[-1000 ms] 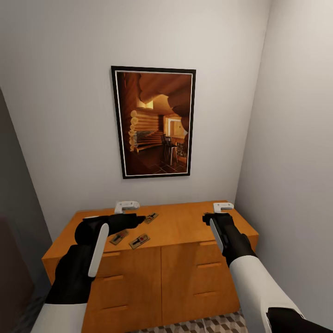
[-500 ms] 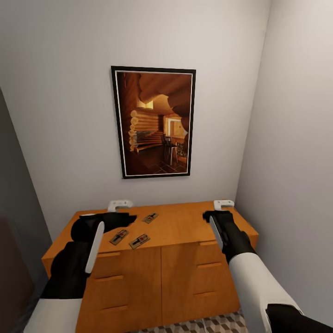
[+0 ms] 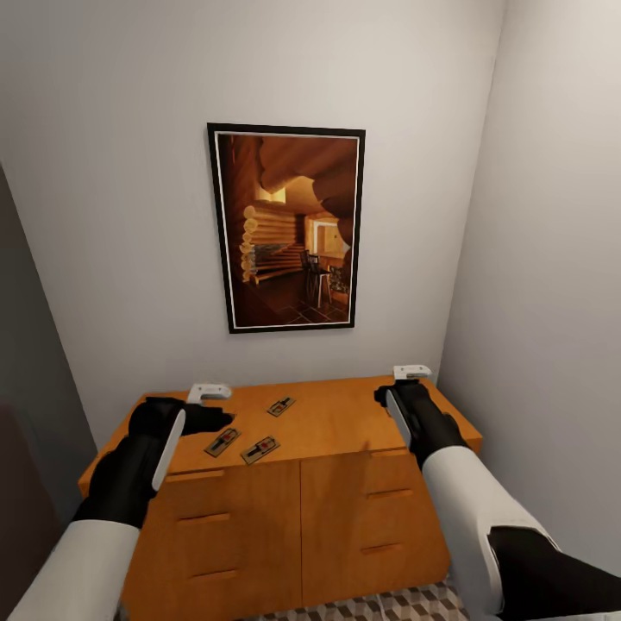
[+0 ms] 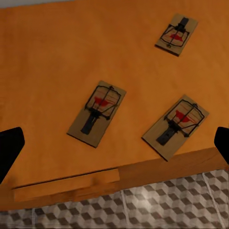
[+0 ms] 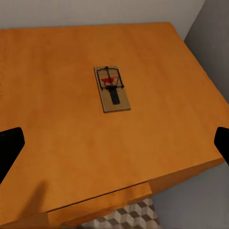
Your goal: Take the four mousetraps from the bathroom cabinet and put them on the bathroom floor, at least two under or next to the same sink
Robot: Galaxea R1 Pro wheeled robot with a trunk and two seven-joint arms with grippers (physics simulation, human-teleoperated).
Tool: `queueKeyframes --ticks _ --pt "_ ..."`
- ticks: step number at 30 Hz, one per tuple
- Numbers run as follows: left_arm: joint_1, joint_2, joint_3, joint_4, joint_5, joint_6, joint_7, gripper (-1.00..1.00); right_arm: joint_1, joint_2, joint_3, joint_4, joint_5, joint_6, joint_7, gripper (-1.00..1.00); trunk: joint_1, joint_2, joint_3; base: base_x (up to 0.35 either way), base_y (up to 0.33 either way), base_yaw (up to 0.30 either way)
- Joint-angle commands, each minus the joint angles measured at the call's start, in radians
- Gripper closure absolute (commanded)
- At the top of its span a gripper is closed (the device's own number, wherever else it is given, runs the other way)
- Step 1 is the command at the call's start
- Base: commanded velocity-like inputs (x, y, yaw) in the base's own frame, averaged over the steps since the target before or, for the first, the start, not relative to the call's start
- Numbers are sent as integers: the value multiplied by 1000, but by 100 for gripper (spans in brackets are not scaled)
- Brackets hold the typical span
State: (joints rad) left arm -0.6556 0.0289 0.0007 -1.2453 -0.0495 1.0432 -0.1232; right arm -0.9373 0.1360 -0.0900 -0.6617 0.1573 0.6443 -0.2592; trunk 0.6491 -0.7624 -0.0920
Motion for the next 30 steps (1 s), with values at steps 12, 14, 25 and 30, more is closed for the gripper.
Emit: queueKeyframes --ticks 12,14,25,30 --pt "-85 75 0 195 56 -2 -84 -100 -22 -1 -12 42 9 2 5 -100 0 -2 -2 0 0 0" --pt "-91 88 -1 205 60 -2 -99 -100 -23 -1 -13 43 9 3 7 -100 0 -2 -2 0 0 0" --pt "-98 120 -3 229 69 -4 -122 -100 -24 -1 -13 50 4 6 15 -100 0 -2 -2 0 0 0" --pt "-99 123 -3 234 71 -5 -123 -100 -24 -3 -14 54 4 7 18 -100 0 -2 -2 0 0 0"
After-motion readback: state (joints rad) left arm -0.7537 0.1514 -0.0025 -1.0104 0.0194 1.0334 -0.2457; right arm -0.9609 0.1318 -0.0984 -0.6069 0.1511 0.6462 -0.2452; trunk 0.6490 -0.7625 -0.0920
